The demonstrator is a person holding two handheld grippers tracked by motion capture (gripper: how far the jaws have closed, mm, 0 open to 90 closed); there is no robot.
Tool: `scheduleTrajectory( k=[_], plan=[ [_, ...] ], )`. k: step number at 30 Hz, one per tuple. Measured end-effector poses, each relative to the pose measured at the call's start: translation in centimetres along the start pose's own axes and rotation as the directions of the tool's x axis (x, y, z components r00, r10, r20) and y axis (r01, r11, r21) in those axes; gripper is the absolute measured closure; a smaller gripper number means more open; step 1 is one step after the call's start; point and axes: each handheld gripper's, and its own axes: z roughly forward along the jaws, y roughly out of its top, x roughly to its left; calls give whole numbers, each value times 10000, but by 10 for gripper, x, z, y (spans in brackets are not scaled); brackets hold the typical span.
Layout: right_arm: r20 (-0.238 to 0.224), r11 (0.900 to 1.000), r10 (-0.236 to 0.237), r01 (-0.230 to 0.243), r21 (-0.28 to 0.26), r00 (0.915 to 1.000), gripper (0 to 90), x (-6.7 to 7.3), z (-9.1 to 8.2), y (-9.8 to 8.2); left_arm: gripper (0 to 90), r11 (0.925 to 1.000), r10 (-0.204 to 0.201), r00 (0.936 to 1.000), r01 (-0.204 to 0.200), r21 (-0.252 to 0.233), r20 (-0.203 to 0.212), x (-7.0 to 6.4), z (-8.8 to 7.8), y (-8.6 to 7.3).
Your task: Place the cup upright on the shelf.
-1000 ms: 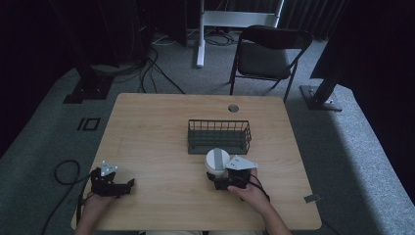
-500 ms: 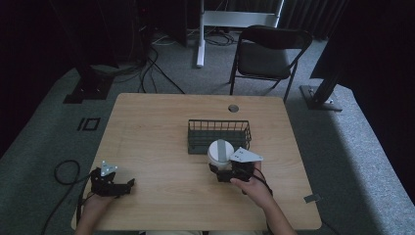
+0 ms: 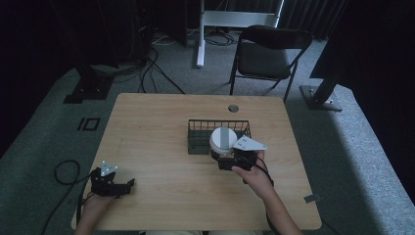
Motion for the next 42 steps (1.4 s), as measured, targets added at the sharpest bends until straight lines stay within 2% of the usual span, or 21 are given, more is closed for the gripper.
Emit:
scheduleTrajectory(
  k=[6,12,20,25,29,35,42],
  plan=[
    [78,9996,124,-122,-262,9999,183,-6,0,12,2,10000,7,10000,-7,0,-2,0,0,0],
    [472,9994,87,-71,-350,9988,183,-11,3,24,2,10000,8,10000,-8,-3,-4,0,0,0],
    [1088,9986,265,-213,-486,9937,183,-16,9,40,2,10000,25,10000,-25,14,-2,0,0,0],
    [1637,9983,453,-384,-448,9855,183,-21,15,49,2,10000,2,10000,-2,-5,-4,0,0,0],
    [1871,9985,500,-448,-318,9811,183,-24,20,52,2,10000,-12,10000,12,-1,-2,0,0,0],
    [2520,9974,715,-704,-134,9651,183,-30,29,53,2,10000,-5,10000,5,-2,-4,0,0,0],
    [2940,9953,784,-918,319,9526,183,-33,42,50,2,10000,-10,10000,10,-3,-1,0,0,0]
  ],
)
